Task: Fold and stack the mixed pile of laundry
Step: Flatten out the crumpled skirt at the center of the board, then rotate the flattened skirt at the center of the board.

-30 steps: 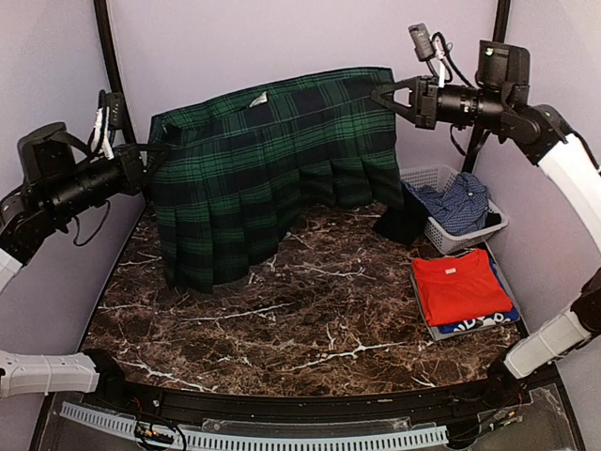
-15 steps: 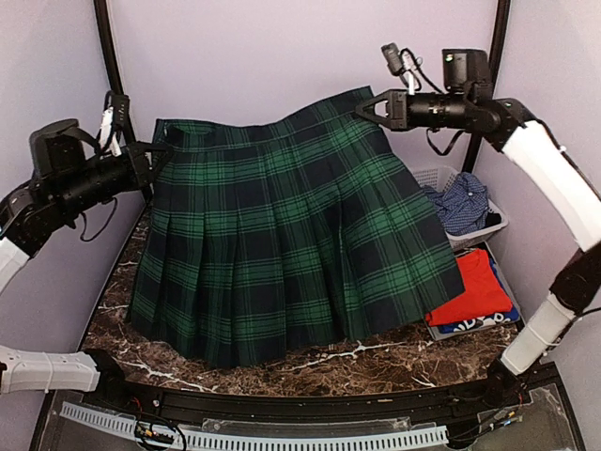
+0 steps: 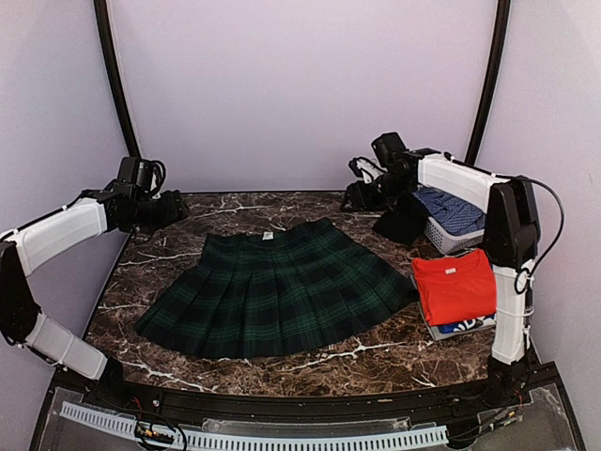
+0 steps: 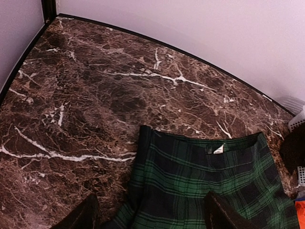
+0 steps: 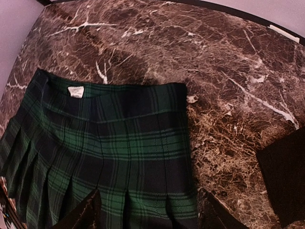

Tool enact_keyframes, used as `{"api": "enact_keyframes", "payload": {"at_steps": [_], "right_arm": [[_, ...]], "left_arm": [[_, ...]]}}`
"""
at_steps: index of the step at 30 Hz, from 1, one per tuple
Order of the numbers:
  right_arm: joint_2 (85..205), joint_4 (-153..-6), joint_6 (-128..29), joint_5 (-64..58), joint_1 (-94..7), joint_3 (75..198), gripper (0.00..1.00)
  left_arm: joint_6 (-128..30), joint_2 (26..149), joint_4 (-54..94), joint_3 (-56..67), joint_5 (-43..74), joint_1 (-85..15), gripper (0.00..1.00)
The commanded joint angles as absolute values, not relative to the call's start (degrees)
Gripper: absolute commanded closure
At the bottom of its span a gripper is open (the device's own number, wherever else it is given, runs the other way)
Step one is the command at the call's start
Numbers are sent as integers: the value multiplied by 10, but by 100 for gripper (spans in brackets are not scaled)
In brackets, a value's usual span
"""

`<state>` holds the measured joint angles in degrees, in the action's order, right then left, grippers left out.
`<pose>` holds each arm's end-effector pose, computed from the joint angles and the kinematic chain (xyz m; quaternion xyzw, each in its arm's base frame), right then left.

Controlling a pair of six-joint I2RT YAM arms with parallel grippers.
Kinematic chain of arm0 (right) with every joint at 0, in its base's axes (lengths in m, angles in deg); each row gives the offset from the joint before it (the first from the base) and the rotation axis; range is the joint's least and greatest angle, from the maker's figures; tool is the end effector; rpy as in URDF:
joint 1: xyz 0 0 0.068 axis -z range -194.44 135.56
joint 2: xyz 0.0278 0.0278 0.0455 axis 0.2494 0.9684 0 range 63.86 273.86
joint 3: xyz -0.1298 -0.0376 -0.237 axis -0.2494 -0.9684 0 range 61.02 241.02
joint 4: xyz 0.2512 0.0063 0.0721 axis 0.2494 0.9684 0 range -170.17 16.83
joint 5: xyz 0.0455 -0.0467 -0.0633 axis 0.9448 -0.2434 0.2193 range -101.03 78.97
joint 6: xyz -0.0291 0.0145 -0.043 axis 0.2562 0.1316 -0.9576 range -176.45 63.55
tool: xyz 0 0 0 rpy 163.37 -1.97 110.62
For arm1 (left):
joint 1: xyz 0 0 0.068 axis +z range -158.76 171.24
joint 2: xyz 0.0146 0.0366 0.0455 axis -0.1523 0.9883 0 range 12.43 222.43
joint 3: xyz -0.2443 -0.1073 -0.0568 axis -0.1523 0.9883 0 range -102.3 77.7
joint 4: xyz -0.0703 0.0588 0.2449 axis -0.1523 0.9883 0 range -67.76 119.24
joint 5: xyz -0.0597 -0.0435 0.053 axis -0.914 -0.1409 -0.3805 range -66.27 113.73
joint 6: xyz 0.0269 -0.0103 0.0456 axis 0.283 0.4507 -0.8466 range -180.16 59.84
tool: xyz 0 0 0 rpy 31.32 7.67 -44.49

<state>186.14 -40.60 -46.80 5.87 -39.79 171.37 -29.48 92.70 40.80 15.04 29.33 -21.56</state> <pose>0.4297 0.2149 0.2602 -0.1755 0.9185 0.2304 0.2693 0.3084 -0.0664 0.2921 -0.1603 0.8764 -0.1269 0.4361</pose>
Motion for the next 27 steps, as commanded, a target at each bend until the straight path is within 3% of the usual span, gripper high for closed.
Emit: {"api": "enact_keyframes", "payload": {"at_steps": [1, 11, 16, 27], "right_arm": [[1801, -453, -500, 119, -404, 1641, 38], [1899, -434, -527, 139, -411, 1634, 57], [1926, -432, -520, 132, -422, 1607, 66], [1877, -496, -439, 182, -524, 1442, 74]], "left_arm": [[-292, 886, 375, 194, 210, -223, 26], [-301, 997, 338, 220, 175, -314, 37], [-283, 1073, 341, 205, 187, -317, 53], [-317, 1302, 381, 7, 170, -271, 73]]}}
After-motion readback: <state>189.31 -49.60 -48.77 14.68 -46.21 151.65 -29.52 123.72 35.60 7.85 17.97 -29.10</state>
